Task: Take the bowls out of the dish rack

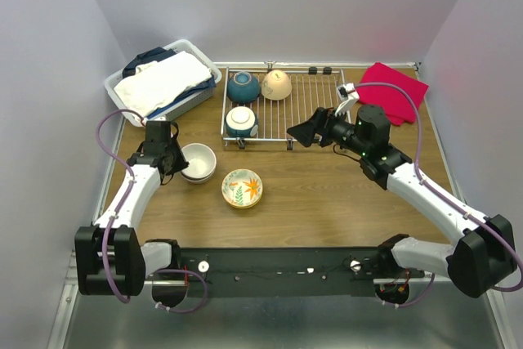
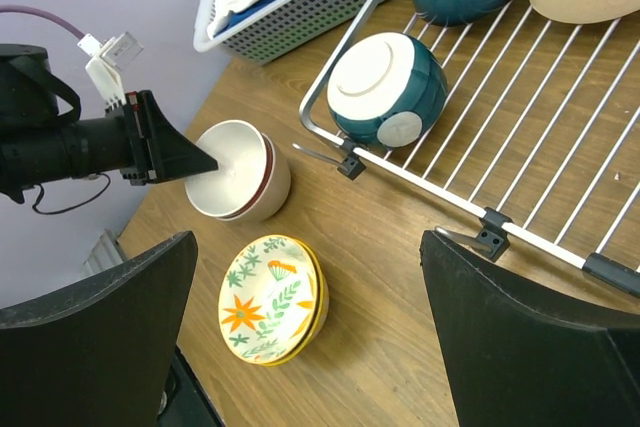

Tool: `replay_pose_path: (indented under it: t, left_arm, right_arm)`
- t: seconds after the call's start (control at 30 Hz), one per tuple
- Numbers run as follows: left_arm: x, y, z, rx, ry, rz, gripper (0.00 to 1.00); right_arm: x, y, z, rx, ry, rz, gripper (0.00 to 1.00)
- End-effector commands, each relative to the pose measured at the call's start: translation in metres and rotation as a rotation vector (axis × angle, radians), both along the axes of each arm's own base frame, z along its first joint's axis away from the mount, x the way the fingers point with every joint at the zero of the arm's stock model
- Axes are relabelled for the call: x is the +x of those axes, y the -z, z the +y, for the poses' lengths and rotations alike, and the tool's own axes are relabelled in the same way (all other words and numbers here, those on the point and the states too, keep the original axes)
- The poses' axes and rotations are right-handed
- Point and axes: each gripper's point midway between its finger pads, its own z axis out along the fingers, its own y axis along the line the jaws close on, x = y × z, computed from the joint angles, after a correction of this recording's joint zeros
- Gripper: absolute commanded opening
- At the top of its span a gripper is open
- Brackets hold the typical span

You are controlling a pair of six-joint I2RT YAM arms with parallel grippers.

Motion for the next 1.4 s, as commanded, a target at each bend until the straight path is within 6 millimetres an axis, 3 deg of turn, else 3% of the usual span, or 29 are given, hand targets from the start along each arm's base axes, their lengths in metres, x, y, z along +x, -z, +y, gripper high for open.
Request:
replay_pose_path:
  t: [0.0,0.27,0.5,0.73,0.9,1.1,1.2,1.37]
  left_arm:
    - [0.011,-0.015,-0.007,-0.037,0.016,-0.098,0.41]
    - [0.000,-0.033,-0.005,-0.028,0.021,-0.138,0.77]
    - [-0.008,-0.053,-0.004,-0.004,0.050,-0.206,0.83]
    - [-0.020,-0.060,-0.010,-0.010,0.106,-0.256,0.87]
    - [-0.023,-0.057,-0.019,-0.033,0.150,-0.285,0.89]
    - [-0.023,-0.058,-0.023,-0.014,0.176,-0.323,0.95]
    - [-0.023,-0.059,-0.022,0.003,0.174,-0.337,0.95]
    - [-0.022,-0.063,-0.019,0.034,0.168,-0.350,0.95]
  right_arm:
    - [0.003,0.005,-0.005,-0.038,0.019,-0.009,1.00]
    - [0.016,0.011,-0.002,-0.137,-0.013,-0.055,1.00]
    - [0.044,0.018,-0.003,-0.248,0.020,-0.063,1.00]
    - [0.079,0.030,-0.010,-0.440,0.035,-0.136,1.00]
    - [0.103,0.042,0.019,-0.411,-0.038,-0.050,1.00]
    - [0.113,0.066,0.055,-0.267,-0.087,0.126,1.00]
    - [0.129,0.077,0.058,-0.292,-0.071,0.112,1.00]
    - [0.167,0.092,0.043,-0.527,-0.051,-0.066,1.00]
